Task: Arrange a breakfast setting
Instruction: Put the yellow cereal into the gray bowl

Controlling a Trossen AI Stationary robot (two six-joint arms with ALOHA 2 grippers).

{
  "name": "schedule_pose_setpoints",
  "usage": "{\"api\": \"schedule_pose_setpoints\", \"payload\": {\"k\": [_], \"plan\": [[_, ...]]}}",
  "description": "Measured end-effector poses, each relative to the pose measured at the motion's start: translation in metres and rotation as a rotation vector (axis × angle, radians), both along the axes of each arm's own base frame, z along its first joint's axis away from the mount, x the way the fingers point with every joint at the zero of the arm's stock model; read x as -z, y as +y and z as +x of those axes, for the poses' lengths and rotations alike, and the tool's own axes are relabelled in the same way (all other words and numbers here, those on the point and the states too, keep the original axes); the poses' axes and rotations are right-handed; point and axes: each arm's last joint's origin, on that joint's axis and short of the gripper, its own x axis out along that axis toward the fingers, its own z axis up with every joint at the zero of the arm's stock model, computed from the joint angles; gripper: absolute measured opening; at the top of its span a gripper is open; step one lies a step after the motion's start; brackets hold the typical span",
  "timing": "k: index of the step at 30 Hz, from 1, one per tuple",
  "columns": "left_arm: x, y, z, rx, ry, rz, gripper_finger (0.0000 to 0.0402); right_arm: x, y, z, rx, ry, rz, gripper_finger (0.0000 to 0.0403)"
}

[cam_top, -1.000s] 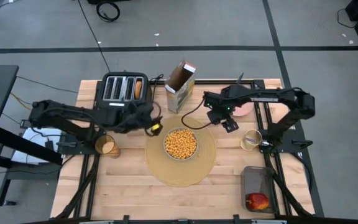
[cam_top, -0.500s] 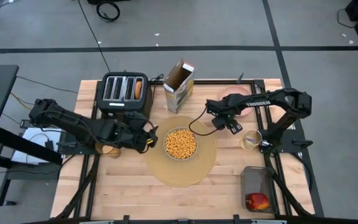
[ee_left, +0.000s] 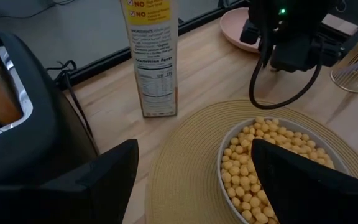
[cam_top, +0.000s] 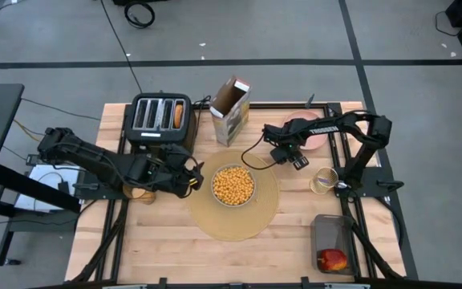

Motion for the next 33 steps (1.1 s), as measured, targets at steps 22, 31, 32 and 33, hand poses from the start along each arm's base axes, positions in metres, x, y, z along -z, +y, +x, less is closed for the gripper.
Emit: {"api": "schedule_pose_setpoints", "payload": {"k": [22,31,32,33], "plan": [[0.0001,0.0000,0.0001,-0.011,-0.014,-0.014,0.0318,0.0000,-0.0063,-0.0036,0.037,-0.015,0.040,0.0093],[0.0001,-0.0001,0.0001,-0.014,-0.018,-0.019,0.0318,0.0001,-0.0063,-0.0035,0.044,-0.017,0.040,0.0075],[0.0001,-0.0001,0.0001,-0.014,-0.018,-0.019,0.0318,0.0001,-0.0063,-0.0035,0.044,-0.017,0.040,0.0075],[0.0001,-0.0001,0.0001,-0.014,-0.018,-0.019,0.0318,0.0001,-0.0063,-0.0035,0.044,-0.017,0.040,0.0075]]}}
